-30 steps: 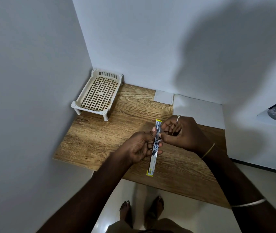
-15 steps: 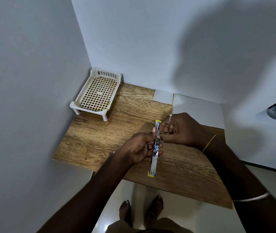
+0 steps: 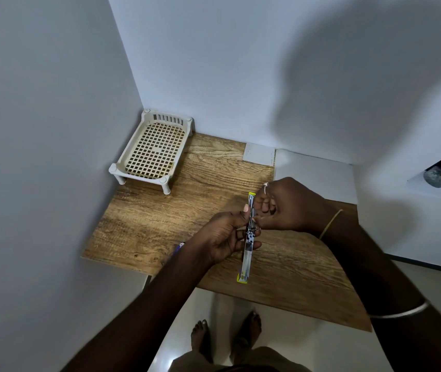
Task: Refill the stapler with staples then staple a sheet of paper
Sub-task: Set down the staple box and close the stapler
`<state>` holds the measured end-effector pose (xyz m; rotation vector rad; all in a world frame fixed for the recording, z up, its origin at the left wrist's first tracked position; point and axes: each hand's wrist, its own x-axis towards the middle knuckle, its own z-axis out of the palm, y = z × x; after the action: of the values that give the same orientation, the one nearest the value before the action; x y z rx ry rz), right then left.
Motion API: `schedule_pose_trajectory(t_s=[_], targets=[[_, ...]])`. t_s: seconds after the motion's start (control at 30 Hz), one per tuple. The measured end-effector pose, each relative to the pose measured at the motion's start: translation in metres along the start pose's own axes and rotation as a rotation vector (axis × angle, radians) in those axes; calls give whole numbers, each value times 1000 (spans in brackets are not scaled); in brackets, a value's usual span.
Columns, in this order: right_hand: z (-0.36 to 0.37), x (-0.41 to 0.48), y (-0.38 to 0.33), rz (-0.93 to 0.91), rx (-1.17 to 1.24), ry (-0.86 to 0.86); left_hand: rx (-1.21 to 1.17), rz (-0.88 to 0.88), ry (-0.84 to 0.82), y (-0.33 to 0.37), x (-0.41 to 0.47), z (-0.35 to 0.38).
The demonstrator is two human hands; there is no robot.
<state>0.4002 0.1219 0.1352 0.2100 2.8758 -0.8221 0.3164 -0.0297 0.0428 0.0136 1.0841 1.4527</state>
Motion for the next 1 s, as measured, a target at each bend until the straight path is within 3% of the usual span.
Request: schedule_pose_trajectory(t_s=[0.3,0.53,0.8,1.0], targets=[[-4,4,-10,22,-104,-67,-4,3,-12,-3,2,-2],[5,7,-7,-63,-211,-24,-15,-5,-27,-4,2,-5],[8,6,3,55,64,-32,-10,3,-50,-9,2,-6],[18,4,6,73,76,18,-16,-16,-36,-14,3,-8]])
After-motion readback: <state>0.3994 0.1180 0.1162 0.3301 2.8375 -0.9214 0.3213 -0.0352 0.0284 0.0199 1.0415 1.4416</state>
